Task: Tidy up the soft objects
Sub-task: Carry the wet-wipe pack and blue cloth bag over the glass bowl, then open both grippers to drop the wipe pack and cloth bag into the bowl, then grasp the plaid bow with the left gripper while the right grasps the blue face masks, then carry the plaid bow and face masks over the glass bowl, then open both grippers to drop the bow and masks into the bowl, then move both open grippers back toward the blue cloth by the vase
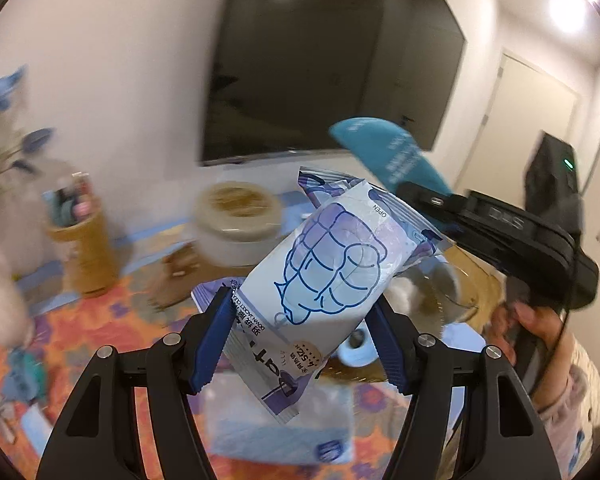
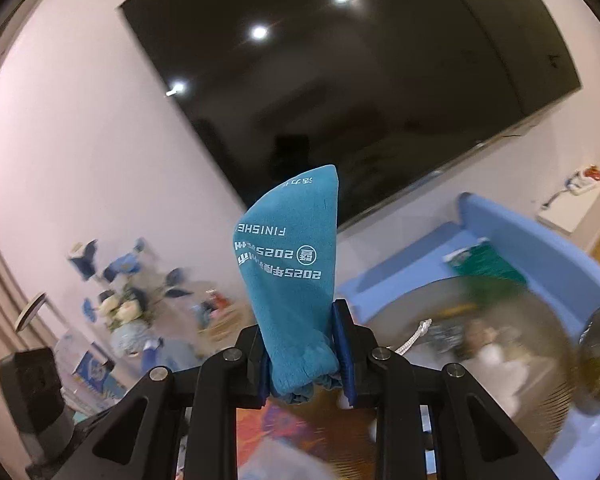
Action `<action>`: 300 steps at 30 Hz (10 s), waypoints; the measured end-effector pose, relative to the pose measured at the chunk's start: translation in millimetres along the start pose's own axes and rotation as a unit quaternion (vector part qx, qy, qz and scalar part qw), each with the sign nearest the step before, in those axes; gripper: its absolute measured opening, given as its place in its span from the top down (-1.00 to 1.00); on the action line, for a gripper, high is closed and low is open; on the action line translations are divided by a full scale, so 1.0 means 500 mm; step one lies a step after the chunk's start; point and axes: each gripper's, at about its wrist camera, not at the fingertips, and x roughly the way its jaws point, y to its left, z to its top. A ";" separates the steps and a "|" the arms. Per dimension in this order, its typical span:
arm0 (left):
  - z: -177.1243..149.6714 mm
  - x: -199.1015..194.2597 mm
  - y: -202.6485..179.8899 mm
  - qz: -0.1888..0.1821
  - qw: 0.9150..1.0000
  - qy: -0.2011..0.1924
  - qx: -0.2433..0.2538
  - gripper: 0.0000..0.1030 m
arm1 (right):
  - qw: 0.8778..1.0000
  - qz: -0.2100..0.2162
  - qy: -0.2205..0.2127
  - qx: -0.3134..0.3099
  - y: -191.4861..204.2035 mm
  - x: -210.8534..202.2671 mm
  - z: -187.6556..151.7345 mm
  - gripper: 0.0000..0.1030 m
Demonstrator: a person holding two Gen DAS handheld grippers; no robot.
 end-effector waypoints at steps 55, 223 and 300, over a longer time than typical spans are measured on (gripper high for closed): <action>-0.043 -0.099 0.212 0.122 0.992 0.029 0.026 -0.93 | 0.998 0.006 0.029 -0.055 0.243 0.022 -0.085 -0.92; -0.030 -0.089 0.098 0.039 0.996 -0.070 -0.028 0.56 | 0.972 0.074 -0.062 -0.216 0.213 -0.040 -0.129 0.78; -0.214 -0.087 0.590 0.182 0.977 0.101 -0.051 -0.67 | 0.978 0.114 0.145 -0.095 0.492 0.406 -0.315 -1.00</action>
